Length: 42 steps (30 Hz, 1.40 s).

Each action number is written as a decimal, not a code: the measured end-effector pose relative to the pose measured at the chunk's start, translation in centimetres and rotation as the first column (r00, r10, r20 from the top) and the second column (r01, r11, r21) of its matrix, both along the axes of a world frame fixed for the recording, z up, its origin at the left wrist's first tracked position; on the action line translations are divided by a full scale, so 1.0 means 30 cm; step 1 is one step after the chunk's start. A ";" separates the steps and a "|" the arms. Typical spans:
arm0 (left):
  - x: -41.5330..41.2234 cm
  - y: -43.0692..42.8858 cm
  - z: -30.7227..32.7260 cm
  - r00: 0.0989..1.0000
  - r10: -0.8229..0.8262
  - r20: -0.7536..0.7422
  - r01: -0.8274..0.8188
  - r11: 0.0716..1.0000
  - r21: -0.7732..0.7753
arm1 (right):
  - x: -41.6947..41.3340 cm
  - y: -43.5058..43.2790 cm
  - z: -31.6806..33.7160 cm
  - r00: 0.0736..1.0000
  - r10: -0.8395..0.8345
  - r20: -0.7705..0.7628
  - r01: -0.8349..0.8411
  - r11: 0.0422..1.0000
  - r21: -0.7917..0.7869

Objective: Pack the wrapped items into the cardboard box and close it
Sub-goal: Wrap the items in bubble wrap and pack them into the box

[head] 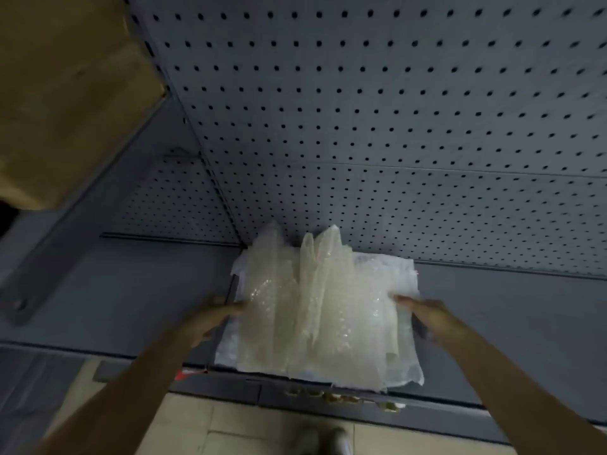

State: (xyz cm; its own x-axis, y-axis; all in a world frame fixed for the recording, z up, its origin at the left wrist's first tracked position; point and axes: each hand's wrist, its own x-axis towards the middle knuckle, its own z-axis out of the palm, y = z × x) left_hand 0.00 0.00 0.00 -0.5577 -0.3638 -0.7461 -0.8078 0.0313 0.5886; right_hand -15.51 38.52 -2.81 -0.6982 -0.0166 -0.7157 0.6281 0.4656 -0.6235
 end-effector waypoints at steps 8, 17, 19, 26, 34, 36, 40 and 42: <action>-0.058 -0.015 -0.066 0.996 -0.061 0.060 0.055 0.994 0.096 | 0.019 -0.042 -0.011 0.983 -0.070 0.172 0.098 0.982 -0.164; -0.087 -0.001 -0.036 0.990 -0.137 -0.041 0.143 0.962 0.234 | 0.044 -0.074 0.009 0.991 -0.119 0.065 0.126 0.983 -0.132; -0.094 0.015 -0.005 0.979 -0.195 -0.052 0.202 0.956 0.213 | 0.054 -0.075 0.023 0.990 -0.133 0.046 0.137 0.986 -0.091; -0.153 0.090 0.083 0.961 -0.259 -0.093 0.273 0.943 0.192 | 0.101 0.015 0.102 0.986 -0.158 -0.046 0.158 0.987 0.015; -0.247 0.467 0.191 0.877 -0.433 -0.207 0.471 0.860 0.194 | 0.229 0.405 0.214 0.935 -0.323 -0.147 0.327 0.945 0.005; -0.277 0.615 0.212 0.850 -0.476 -0.225 0.516 0.839 0.174 | 0.281 0.545 0.252 0.908 -0.384 -0.167 0.384 0.923 -0.035; -0.326 0.956 0.239 0.794 -0.557 -0.246 0.598 0.789 0.144 | 0.383 0.845 0.323 0.851 -0.488 -0.192 0.482 0.872 -0.078; -0.352 1.133 0.252 0.752 -0.609 -0.253 0.652 0.745 0.142 | 0.430 0.992 0.357 0.823 -0.525 -0.216 0.521 0.850 -0.082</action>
